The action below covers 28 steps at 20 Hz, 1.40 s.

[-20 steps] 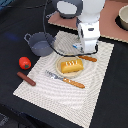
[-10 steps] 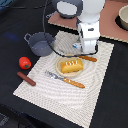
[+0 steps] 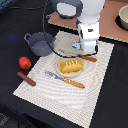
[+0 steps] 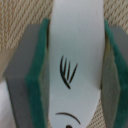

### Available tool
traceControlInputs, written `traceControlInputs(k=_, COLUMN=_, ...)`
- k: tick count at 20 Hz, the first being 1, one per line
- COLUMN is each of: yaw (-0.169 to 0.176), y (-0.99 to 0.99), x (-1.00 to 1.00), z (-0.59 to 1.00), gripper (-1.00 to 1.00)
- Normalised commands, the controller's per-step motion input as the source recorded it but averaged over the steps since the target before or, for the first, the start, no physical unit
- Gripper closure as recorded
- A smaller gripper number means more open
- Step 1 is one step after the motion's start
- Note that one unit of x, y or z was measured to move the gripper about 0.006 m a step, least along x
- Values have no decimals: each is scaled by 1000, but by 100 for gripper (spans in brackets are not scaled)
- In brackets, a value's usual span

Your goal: Interact with the objects in diverse but meaningful ways.

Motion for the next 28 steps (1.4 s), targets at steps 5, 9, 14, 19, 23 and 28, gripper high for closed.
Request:
traceControlInputs(k=5, yaw=-11, y=-111, x=-745, z=711, gripper=100)
traceControlInputs(k=9, yaw=-38, y=-240, x=-717, z=406, gripper=100)
traceControlInputs(k=14, yaw=-40, y=-285, x=-706, z=179, gripper=100)
traceControlInputs(k=19, yaw=-53, y=-341, x=-741, z=-6, gripper=100)
traceControlInputs(k=23, yaw=-53, y=-366, x=-744, z=-1, gripper=100)
traceControlInputs(k=28, yaw=-54, y=-369, x=-745, z=0, gripper=100)
